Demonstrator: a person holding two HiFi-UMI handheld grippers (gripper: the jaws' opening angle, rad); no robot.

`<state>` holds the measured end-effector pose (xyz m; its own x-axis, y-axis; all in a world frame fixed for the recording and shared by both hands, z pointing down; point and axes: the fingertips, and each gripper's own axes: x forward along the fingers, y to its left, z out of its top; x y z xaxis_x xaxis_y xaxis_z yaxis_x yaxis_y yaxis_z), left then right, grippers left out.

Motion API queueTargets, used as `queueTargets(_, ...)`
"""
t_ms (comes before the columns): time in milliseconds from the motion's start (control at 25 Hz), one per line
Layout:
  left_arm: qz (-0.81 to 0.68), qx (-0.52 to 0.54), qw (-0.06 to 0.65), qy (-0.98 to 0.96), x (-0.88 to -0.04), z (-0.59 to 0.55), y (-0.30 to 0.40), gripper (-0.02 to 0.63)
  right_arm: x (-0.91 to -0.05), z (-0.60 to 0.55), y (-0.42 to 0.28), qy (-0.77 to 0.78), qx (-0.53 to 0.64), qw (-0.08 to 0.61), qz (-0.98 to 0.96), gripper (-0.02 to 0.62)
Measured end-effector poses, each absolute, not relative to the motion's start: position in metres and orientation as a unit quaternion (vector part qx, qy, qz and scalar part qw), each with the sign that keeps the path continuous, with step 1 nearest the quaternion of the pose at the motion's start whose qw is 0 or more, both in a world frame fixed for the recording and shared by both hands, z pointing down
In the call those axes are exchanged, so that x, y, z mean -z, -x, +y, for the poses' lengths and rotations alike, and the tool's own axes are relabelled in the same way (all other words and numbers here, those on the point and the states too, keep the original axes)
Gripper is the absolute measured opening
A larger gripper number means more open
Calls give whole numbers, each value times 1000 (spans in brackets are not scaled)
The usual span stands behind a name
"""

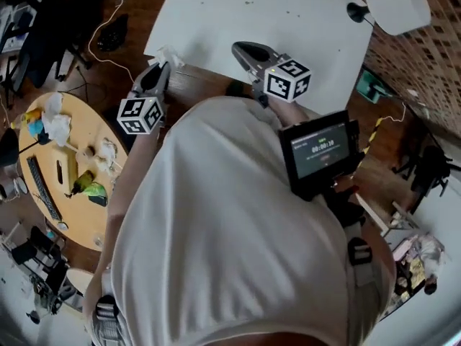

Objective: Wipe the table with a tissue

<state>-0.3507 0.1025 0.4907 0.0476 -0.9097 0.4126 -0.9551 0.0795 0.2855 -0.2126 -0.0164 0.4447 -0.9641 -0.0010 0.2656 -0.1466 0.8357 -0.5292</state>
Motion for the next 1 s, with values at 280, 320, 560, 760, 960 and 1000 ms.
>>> queueTargets(280, -665, -64, 263, -696, -494, 22, 303, 49, -435, -86, 161, -52, -287, 106, -951, 8)
queueTargets(320, -664, -63, 264, -696, -494, 17, 302, 49, -436, -90, 158, -53, -288, 104, -951, 8)
queueTargets(560, -667, -68, 271, -690, -501, 11, 315, 46, -443, -88, 157, -59, -293, 103, -949, 8)
queueTargets(760, -654, -78, 284, -697, -511, -1, 313, 46, -452, -93, 141, -86, -305, 114, -942, 8)
queueTargets(960, -639, -93, 291, -705, -518, -19, 329, 46, -455, -102, 147, -112, -313, 119, -935, 8)
queueTargets(1000, -636, -96, 295, -706, -523, -23, 334, 46, -455, -104, 150, -119, -312, 120, -935, 8)
